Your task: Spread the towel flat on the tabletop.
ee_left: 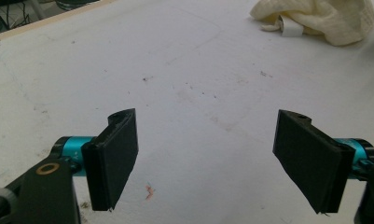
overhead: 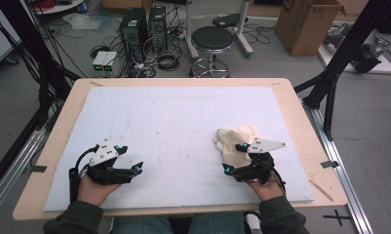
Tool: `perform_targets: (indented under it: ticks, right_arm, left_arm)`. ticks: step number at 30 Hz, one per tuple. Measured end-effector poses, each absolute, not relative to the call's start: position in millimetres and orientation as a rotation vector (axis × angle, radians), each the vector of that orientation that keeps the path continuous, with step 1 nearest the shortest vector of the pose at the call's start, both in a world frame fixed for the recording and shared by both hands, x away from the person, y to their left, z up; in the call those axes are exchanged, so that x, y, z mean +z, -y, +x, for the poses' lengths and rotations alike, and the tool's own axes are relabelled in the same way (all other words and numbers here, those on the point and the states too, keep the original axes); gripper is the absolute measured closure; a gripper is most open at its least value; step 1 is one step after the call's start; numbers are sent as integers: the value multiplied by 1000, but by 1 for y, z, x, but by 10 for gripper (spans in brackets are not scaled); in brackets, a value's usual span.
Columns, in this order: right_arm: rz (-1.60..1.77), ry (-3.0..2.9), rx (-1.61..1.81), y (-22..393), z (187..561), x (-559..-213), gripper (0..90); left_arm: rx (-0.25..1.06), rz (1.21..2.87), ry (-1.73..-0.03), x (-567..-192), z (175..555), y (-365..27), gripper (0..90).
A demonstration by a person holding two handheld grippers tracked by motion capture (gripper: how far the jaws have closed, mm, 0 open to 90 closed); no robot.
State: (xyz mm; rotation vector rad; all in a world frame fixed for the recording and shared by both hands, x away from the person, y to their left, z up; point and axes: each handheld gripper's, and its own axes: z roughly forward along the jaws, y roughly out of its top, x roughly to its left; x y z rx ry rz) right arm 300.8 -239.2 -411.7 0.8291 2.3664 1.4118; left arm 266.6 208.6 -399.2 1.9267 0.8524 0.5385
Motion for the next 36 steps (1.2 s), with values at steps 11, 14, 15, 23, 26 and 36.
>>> perform_targets:
  ticks: [11,14,15,23,26,36]
  right_arm:
    - [810,-2345,1433,243,300,-403,124]
    - [805,-2327,1446,246,300,-398,124]
    - [809,-2320,1446,246,300,-397,124]
    - [817,-2301,1443,256,301,-389,124]
    - [825,-2295,1441,260,301,-384,124]
    - [857,-2252,1404,285,305,-375,126]
  left_arm:
    - [531,1922,-854,-399,267,-209,227]
    - [529,1922,-852,-399,267,-209,226]
    - [530,1922,-851,-399,267,-209,227]
    - [529,1918,-855,-399,268,-211,227]
    - [530,1919,-854,-399,268,-211,227]
    - [530,1914,-864,-400,269,-213,226]
